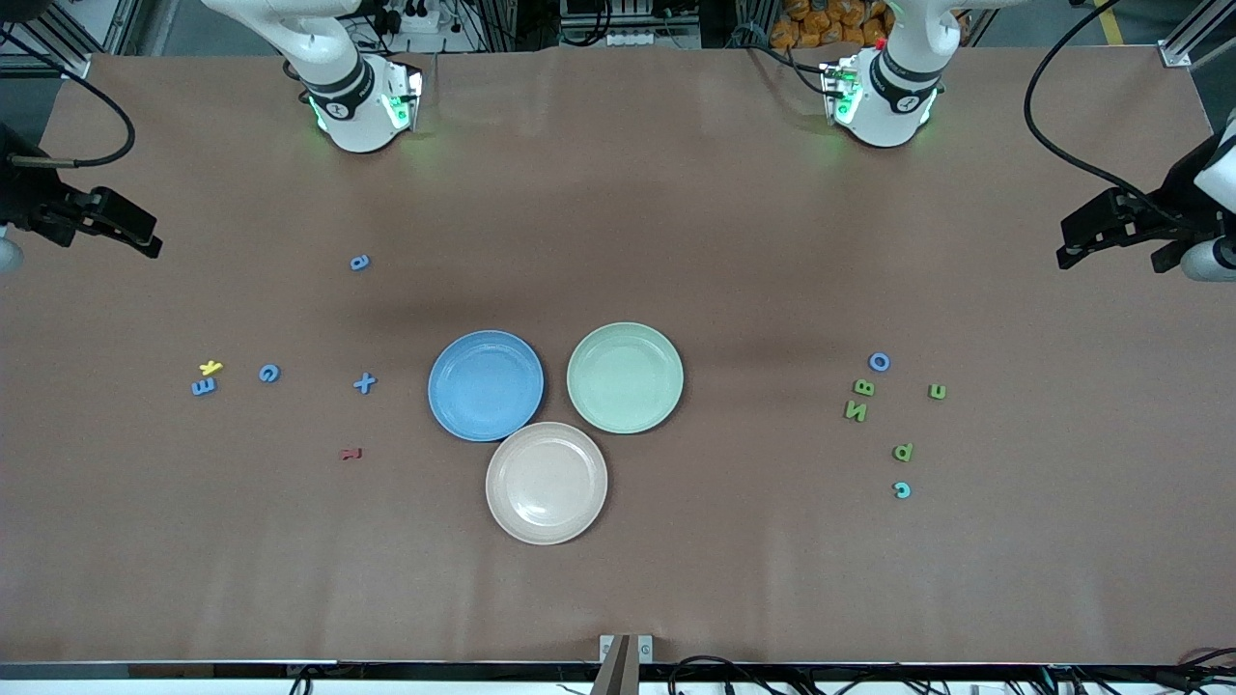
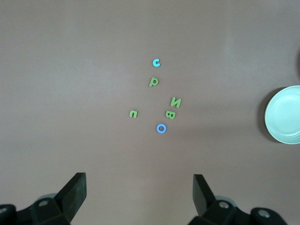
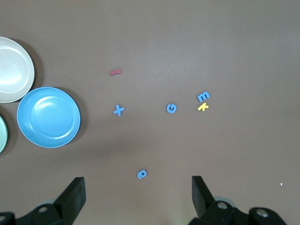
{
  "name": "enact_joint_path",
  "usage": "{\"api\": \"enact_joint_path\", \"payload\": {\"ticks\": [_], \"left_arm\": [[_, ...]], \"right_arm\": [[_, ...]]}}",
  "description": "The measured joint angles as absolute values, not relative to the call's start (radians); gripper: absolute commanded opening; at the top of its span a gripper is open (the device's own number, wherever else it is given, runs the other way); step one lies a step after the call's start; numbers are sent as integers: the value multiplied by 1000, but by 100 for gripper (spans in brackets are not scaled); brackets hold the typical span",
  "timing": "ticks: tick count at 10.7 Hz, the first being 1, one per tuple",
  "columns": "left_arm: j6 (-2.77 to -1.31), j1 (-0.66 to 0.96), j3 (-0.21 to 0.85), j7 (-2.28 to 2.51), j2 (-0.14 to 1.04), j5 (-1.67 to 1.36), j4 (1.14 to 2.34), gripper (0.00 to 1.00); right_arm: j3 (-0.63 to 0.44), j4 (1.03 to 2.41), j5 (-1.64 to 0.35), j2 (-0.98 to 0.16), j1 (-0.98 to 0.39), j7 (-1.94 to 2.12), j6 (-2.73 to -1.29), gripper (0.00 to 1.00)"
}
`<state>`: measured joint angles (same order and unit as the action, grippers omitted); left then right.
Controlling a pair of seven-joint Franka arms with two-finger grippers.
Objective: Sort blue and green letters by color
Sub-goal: 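Move both grippers down toward the blue m and the green B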
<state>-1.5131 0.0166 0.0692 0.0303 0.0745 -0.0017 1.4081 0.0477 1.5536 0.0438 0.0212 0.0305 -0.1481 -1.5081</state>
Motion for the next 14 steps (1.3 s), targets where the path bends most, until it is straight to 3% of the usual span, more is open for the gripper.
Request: {"api": "enact_joint_path", "payload": {"ticks": [4, 7, 14], "left_arm": [[-1507, 12, 69, 30, 75, -2, 1420, 100], [-1525, 10, 69, 29, 92, -5, 1493, 100], [-1979, 10, 88, 27, 102, -4, 1902, 100]], "right_arm": [[48, 1554, 44, 22, 30, -148, -1508, 100], [48, 1553, 44, 28, 30, -148, -1517, 100], [47, 1554, 46, 29, 30, -148, -1523, 100]]}}
